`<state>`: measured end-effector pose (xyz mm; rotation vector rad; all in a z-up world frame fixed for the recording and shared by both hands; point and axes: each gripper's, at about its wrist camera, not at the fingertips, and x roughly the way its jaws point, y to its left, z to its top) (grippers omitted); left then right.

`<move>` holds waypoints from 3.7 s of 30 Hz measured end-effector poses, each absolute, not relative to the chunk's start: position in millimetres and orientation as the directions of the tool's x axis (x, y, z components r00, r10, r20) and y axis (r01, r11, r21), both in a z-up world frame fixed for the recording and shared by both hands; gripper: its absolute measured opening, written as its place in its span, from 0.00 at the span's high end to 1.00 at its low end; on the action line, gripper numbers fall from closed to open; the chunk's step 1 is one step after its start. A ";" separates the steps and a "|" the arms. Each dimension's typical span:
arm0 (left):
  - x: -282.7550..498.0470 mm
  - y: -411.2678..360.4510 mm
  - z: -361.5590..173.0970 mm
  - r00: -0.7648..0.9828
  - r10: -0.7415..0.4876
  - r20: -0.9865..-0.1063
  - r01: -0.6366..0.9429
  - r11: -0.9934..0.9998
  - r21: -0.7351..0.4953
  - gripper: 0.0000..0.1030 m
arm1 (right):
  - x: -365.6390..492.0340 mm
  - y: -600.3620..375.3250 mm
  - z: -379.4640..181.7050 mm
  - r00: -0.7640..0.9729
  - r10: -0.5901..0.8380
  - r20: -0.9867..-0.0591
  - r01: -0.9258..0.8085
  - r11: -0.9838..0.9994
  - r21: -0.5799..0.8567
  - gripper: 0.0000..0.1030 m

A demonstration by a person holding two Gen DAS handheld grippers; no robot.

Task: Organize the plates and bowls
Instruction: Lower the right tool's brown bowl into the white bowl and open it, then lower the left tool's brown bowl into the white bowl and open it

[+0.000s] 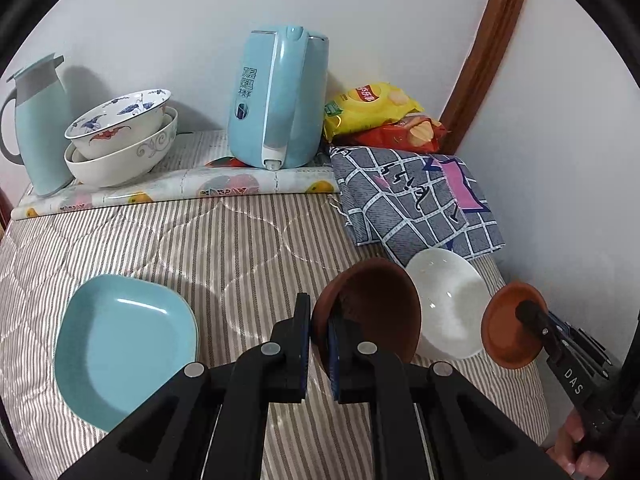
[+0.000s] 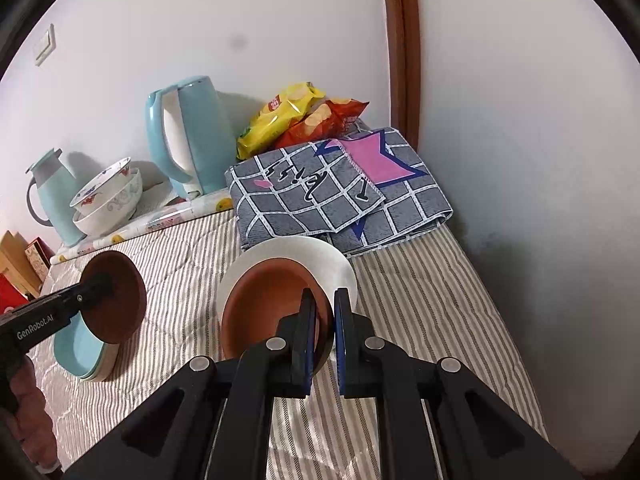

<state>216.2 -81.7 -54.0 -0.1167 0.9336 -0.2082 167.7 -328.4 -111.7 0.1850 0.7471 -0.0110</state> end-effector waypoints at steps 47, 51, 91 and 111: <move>261.2 -68.3 -96.0 0.533 -0.236 -0.813 0.069 0.969 -0.236 0.92 | 253.8 -301.0 -175.4 0.598 0.042 -0.800 0.049 0.995 0.090 0.92; 260.6 -69.3 -98.6 0.528 -0.238 -0.815 0.071 0.969 -0.237 0.92 | 255.8 -300.5 -179.6 0.580 0.042 -0.813 0.050 0.995 0.088 0.91; 220.2 -116.8 -67.5 0.547 -0.273 -0.792 0.147 0.962 -0.230 0.92 | 181.4 -358.2 -122.9 0.698 0.025 -0.716 0.111 0.984 0.142 0.68; 238.2 -183.0 -84.0 0.504 -0.270 -0.821 0.204 0.960 -0.191 0.92 | 147.1 -411.7 -153.5 0.689 -0.001 -0.724 0.195 0.963 0.184 0.68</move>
